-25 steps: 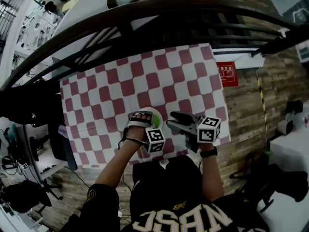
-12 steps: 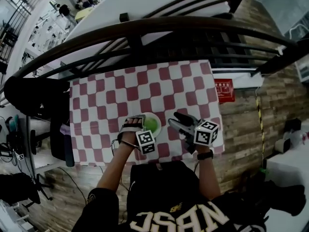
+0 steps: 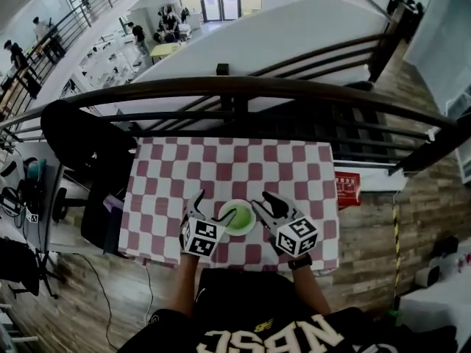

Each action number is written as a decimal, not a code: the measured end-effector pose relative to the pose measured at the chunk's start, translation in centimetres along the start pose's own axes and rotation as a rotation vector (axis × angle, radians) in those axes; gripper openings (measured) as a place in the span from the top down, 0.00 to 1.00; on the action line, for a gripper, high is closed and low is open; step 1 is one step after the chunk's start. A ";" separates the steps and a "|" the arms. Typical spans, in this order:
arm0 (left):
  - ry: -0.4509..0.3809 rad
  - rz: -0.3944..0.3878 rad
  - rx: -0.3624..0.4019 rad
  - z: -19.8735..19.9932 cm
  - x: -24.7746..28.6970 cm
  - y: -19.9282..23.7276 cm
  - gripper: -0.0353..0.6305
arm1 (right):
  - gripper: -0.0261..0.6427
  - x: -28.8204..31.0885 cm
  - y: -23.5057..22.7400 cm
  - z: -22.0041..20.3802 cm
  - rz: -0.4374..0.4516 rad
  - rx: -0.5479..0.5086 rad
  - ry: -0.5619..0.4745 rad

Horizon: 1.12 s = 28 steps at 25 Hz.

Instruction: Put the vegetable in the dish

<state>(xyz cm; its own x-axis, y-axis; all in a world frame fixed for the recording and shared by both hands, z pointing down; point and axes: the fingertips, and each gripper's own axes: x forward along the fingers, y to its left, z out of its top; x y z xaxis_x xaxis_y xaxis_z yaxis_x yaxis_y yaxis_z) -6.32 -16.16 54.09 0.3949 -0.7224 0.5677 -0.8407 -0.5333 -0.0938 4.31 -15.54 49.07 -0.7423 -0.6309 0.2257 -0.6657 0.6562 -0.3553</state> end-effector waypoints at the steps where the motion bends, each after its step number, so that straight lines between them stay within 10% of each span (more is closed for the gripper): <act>1: -0.044 0.013 -0.038 1.0 -0.9 0.5 0.23 | 0.71 0.2 0.7 0.7 -0.009 -0.032 -0.011; 6: -0.283 0.117 -0.217 5.5 -5.3 2.9 0.44 | 0.76 1.5 2.1 3.2 -0.129 -0.226 0.012; 15: -0.424 0.233 -0.164 8.6 -7.8 2.6 0.90 | 0.93 1.7 3.8 7.4 -0.210 -0.251 -0.081; 28: -0.523 0.259 -0.182 10.1 -10.1 1.5 0.92 | 0.94 -0.3 4.9 8.1 -0.283 -0.299 -0.194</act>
<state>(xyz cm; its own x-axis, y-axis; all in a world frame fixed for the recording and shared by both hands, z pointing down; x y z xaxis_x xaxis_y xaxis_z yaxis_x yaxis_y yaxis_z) -7.80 -14.08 39.96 0.2600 -0.9635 0.0636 -0.9653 -0.2610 -0.0075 1.88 -15.46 39.88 -0.5187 -0.8500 0.0920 -0.8544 0.5192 -0.0202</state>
